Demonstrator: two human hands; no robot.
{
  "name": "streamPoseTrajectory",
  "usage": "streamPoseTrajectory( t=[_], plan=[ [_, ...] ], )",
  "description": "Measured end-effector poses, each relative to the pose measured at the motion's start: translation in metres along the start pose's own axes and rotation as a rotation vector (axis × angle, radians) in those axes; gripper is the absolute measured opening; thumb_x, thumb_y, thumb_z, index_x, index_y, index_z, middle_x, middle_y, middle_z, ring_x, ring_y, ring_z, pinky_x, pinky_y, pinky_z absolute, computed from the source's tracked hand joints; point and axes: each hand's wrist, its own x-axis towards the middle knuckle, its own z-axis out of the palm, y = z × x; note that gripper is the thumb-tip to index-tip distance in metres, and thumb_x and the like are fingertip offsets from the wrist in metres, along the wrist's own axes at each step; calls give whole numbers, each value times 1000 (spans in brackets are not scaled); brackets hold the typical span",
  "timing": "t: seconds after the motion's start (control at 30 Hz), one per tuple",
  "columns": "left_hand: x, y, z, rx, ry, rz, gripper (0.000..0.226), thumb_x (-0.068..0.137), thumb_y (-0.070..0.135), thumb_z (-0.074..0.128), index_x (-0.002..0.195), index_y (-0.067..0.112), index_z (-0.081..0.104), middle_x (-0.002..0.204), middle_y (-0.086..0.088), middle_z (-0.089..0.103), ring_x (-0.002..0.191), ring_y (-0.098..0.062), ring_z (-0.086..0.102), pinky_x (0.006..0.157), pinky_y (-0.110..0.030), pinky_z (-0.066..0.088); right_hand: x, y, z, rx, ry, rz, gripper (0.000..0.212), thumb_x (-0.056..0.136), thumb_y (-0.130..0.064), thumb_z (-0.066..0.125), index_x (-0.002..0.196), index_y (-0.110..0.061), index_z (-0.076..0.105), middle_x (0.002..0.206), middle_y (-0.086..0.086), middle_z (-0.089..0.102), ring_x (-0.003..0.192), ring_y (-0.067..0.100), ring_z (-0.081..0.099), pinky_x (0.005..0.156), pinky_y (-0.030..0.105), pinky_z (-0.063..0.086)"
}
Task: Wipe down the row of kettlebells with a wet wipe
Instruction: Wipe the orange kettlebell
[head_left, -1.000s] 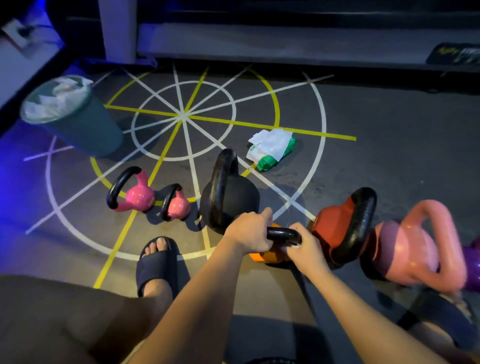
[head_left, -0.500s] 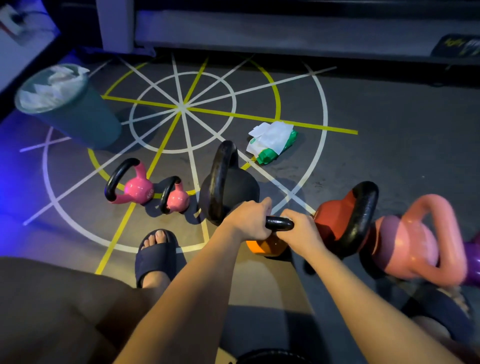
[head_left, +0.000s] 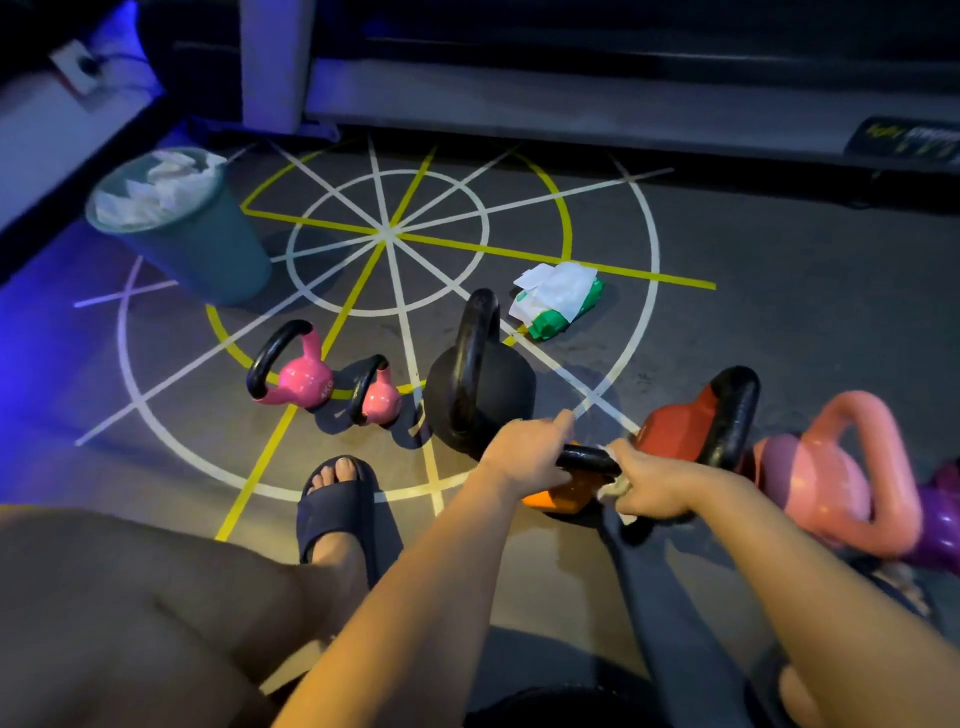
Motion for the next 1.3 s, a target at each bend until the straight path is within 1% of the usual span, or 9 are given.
streamPoseTrajectory(
  t=[0.1, 0.23, 0.4, 0.63, 0.73, 0.83, 0.9, 1.13, 1.3],
  plan=[
    [-14, -22, -1, -71, -8, -42, 32, 84, 33, 73, 101, 25, 47, 95, 7, 54, 90, -17, 59, 84, -41, 50, 3, 8, -1, -56, 51, -21, 48, 88, -18, 62, 127, -27, 36, 105, 1, 62, 97, 21, 64, 92, 39, 53],
    [-24, -23, 4, -240, 16, -93, 27, 92, 31, 68, 111, 25, 50, 108, 3, 51, 103, -19, 52, 92, -45, 50, 20, 19, 13, 99, 323, -83, 31, 82, -41, 75, 107, -47, 58, 101, -13, 70, 97, 11, 66, 91, 34, 54],
    [-17, -21, 5, -267, -88, -179, 37, 90, 8, 61, 118, 25, 46, 115, 2, 43, 112, -22, 44, 100, -48, 46, 20, 0, 51, 584, 639, -55, 31, 87, -14, 72, 101, -37, 58, 97, -9, 68, 96, 11, 65, 81, 26, 50],
    [-2, -21, -2, -225, -275, -245, 48, 85, -1, 52, 125, 23, 38, 123, -4, 33, 125, -30, 39, 103, -49, 42, 34, -2, 70, 996, 661, 54, 40, 87, -13, 71, 118, -34, 58, 109, -11, 66, 109, 12, 60, 96, 29, 47],
    [1, -20, -6, -199, -301, -257, 52, 85, -1, 52, 127, 25, 36, 124, -5, 32, 122, -28, 40, 103, -49, 42, 35, -8, 51, 879, 728, 19, 22, 84, -19, 73, 101, -32, 67, 96, -10, 71, 98, 8, 66, 86, 27, 52],
    [1, -19, -8, -200, -312, -268, 54, 85, -3, 51, 129, 25, 36, 126, -5, 31, 123, -28, 38, 106, -50, 40, 31, -19, 36, 399, 707, -1, 14, 86, -34, 69, 82, -26, 58, 78, -7, 65, 76, 11, 61, 64, 26, 44],
    [-1, -19, -7, -222, -311, -268, 54, 84, -4, 49, 127, 25, 36, 126, -5, 31, 124, -29, 38, 106, -49, 39, 28, -26, 32, 150, 731, 16, 16, 88, -37, 62, 82, -27, 52, 81, -6, 63, 77, 16, 59, 66, 31, 44],
    [-7, -15, -7, -289, -287, -272, 57, 85, -4, 54, 127, 30, 36, 122, 0, 31, 121, -25, 38, 102, -46, 43, 29, 2, 55, 726, 746, -3, 13, 83, -21, 77, 78, -26, 65, 73, -6, 67, 77, 13, 65, 71, 28, 47],
    [-10, -13, -12, -303, -279, -297, 57, 85, -4, 53, 129, 30, 36, 129, -1, 30, 128, -28, 35, 106, -49, 40, 26, -20, 31, 219, 746, -56, 19, 91, -36, 63, 77, -23, 57, 75, -4, 63, 74, 19, 61, 68, 33, 48]
  ],
)
